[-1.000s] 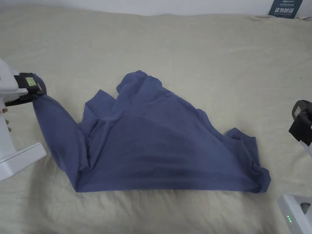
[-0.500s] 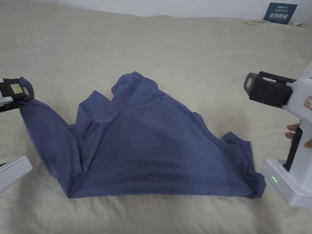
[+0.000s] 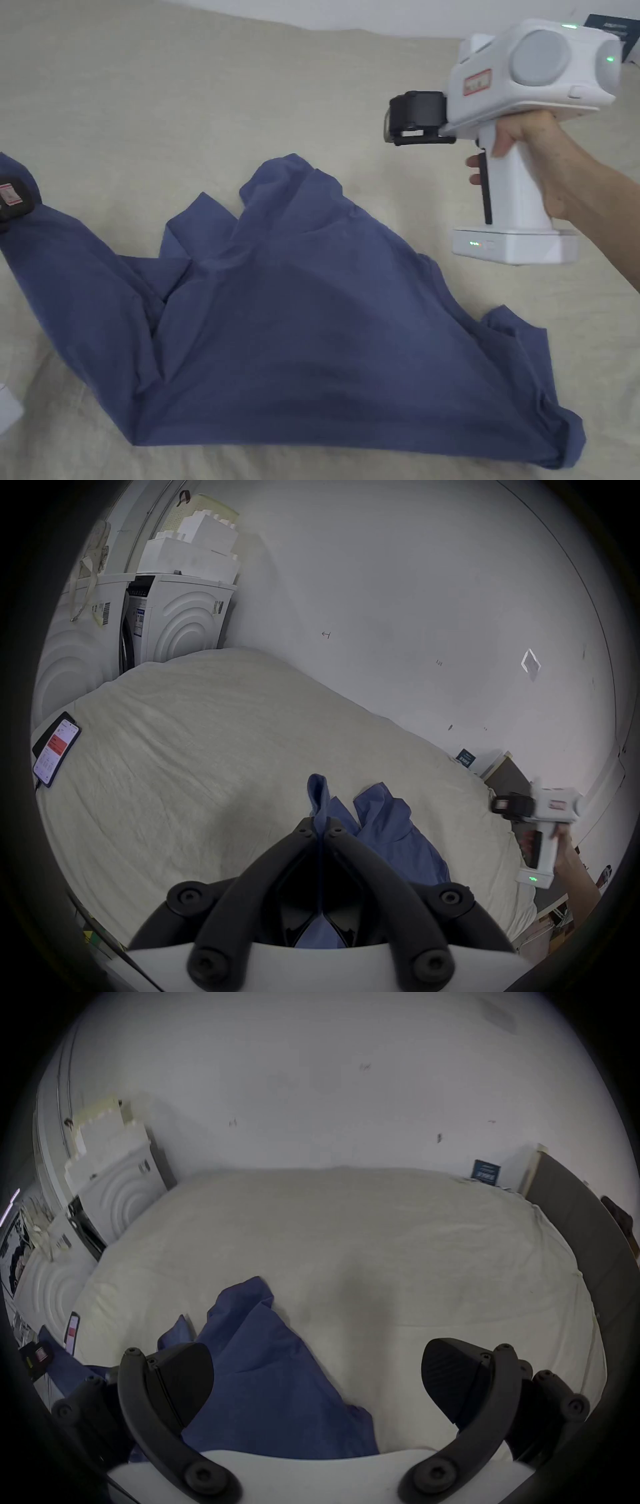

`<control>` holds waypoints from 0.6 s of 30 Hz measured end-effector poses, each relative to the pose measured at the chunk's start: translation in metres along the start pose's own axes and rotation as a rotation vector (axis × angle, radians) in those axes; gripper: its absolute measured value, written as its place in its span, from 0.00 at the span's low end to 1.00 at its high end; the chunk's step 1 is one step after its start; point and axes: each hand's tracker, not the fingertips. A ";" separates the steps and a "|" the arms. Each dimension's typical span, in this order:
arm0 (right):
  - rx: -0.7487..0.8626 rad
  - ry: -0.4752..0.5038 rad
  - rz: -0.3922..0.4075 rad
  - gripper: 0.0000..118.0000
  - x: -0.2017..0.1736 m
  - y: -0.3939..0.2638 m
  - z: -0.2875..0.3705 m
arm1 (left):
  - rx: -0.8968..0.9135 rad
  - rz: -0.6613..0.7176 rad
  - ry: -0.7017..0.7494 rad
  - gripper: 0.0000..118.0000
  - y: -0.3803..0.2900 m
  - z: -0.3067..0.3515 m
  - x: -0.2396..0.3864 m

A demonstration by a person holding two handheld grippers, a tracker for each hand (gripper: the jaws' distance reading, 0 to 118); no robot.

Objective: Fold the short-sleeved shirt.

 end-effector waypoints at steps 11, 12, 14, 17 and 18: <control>-0.177 0.007 -0.026 0.95 -0.065 0.056 -0.157 | 0.036 0.019 -0.022 0.00 -0.008 0.009 -0.006; -0.190 0.011 -0.029 0.94 -0.069 0.060 -0.169 | 0.038 0.026 -0.025 0.00 -0.009 0.010 -0.007; -0.214 0.012 -0.027 0.94 -0.080 0.060 -0.186 | 0.041 0.036 -0.029 0.00 -0.011 0.009 -0.009; -0.251 0.020 -0.017 0.92 -0.092 0.061 -0.216 | 0.036 0.046 -0.032 0.00 -0.014 0.006 -0.011; -0.256 0.021 -0.017 0.91 -0.092 0.063 -0.228 | 0.037 0.051 -0.034 0.00 -0.015 0.004 -0.013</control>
